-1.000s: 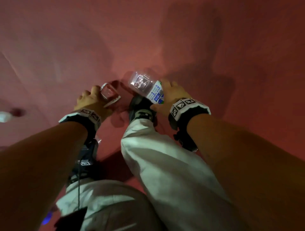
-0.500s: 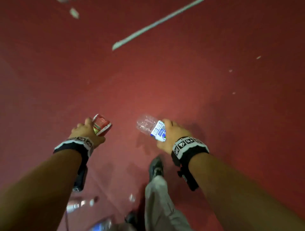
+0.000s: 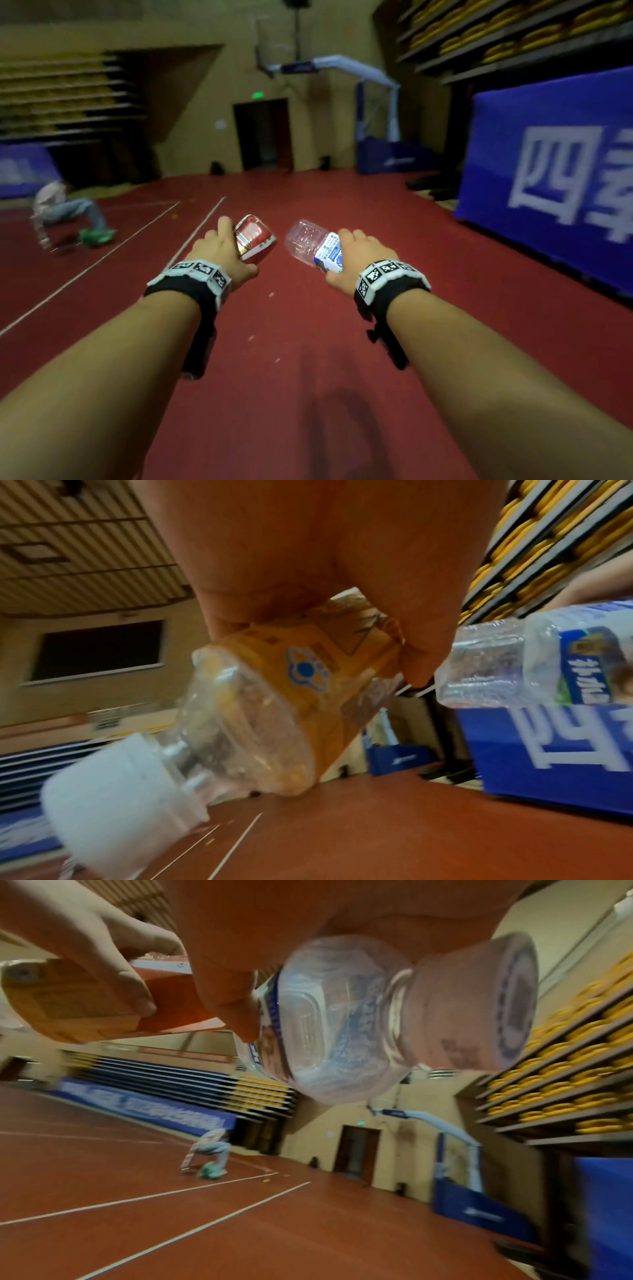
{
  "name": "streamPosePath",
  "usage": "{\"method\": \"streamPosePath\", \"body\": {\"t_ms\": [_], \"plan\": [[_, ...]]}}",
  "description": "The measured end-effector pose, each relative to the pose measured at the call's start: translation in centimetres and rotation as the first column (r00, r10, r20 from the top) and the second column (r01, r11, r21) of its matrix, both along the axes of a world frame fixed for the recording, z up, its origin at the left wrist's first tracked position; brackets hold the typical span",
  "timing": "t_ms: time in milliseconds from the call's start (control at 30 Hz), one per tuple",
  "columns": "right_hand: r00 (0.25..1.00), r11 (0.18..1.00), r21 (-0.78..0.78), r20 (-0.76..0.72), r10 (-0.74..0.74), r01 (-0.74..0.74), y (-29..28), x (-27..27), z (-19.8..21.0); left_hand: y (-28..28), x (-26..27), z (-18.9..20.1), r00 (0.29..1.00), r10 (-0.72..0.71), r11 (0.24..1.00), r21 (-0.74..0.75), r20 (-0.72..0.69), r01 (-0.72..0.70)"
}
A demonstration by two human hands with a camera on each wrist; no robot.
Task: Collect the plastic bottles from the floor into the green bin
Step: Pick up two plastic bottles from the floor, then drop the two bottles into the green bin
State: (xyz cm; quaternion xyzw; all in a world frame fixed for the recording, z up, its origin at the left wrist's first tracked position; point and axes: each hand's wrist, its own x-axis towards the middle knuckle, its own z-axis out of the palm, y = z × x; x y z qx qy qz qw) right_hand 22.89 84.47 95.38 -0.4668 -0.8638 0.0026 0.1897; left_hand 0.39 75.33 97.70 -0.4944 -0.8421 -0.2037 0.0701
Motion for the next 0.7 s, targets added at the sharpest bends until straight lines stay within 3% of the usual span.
{"method": "streamPosePath", "body": {"t_ms": [133,267,500,700], "plan": [[0.951,0.952,0.033,-0.057,-0.302,0.304,7.4,15.8,2.6,13.3,13.2,1.9,0.959,-0.281,0.959,0.010,-0.045,0.282],[0.814,0.812,0.045,-0.043,-0.580,0.581,11.3,31.9,3.3,23.7,27.4,1.3,0.871,-0.490,0.871,0.012,-0.020,0.490],[0.448,0.448,0.055,-0.001,-0.894,0.893,10.3,53.9,1.7,35.0,47.9,-1.8,0.625,-0.780,0.625,-0.023,0.004,0.780],[0.106,0.106,0.099,0.002,-0.994,0.989,7.2,61.9,-0.1,41.9,62.0,-4.3,0.345,-0.938,0.343,-0.048,0.025,0.938]]}}
